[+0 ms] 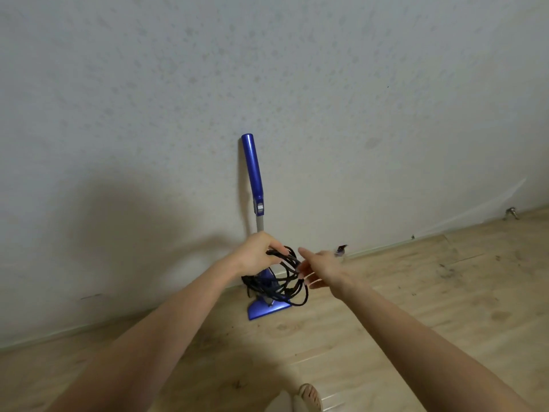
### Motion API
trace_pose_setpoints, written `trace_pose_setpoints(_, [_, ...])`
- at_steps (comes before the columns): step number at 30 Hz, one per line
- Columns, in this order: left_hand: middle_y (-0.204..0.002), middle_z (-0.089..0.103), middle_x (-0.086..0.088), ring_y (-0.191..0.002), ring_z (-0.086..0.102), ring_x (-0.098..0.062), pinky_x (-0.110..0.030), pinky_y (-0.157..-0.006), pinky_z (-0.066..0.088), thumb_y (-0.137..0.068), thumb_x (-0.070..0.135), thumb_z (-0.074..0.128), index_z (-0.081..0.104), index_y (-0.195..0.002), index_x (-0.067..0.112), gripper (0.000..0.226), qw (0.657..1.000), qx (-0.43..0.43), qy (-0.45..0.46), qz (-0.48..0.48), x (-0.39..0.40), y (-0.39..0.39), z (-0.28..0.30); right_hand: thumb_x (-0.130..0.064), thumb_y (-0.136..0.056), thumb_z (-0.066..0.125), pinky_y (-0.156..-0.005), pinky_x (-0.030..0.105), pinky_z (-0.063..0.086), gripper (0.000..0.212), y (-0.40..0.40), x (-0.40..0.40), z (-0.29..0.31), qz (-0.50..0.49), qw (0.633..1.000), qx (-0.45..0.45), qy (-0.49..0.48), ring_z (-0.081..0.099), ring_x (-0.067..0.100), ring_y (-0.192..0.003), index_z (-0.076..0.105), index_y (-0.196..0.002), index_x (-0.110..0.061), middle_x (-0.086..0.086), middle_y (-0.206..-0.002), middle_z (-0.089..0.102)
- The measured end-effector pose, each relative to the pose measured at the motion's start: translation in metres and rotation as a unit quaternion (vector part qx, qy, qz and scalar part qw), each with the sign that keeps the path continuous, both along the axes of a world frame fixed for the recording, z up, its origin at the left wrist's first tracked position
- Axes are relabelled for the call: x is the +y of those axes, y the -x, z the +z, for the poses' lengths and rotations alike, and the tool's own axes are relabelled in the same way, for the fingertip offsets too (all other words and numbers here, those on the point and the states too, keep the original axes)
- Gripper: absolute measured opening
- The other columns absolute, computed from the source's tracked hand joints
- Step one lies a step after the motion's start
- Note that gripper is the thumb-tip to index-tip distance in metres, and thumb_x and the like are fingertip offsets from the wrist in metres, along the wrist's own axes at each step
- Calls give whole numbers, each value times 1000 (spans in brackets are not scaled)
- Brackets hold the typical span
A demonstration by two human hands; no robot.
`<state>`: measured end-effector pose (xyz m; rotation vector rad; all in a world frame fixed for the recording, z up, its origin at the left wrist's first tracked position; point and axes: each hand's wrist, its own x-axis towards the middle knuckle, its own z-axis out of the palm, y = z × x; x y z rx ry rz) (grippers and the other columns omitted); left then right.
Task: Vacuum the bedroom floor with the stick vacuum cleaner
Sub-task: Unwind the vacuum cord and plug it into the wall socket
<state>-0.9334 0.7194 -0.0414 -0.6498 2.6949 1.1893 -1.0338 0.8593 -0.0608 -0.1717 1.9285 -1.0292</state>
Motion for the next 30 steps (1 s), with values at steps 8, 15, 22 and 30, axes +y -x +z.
trace_pose_setpoints(8, [-108, 71, 0, -104, 63, -9, -17, -98, 42, -87, 3, 65, 73, -105, 9, 21, 996, 65, -41, 40, -4, -23, -16, -17, -99, 51, -42, 17, 39, 31, -21, -26, -5, -108, 975, -190, 26, 43, 10, -50, 56, -69, -9, 1, -59, 51])
trace_pose_setpoints(15, [-102, 72, 5, -99, 63, -4, -16, -95, 42, -87, 6, 64, 75, -99, 13, 18, 996, 89, -23, 16, 13, -18, -28, -17, -89, 51, -42, 19, 42, 23, -10, -13, -14, -108, 975, -193, -25, 46, 12, -52, 55, -68, -8, 2, -61, 48])
trace_pose_setpoints(22, [-85, 64, 19, -89, 62, -1, -23, -91, 46, -86, 11, 66, 69, -86, 25, 14, 993, 99, -34, 53, 43, 2, -38, -12, -87, 50, -36, 12, 37, 24, 23, 8, -23, -100, 968, -224, -46, 41, 12, -50, 50, -63, -8, 3, -60, 44])
trace_pose_setpoints(30, [-105, 65, 0, -91, 58, -7, -15, -80, 44, -88, 10, 66, 64, -106, 12, 18, 950, 58, -156, 262, 111, 70, -81, 1, -93, 38, -42, 25, 50, 22, 101, 44, -66, -275, 924, -238, 121, 47, 19, -48, 42, -72, -5, 11, -57, 45])
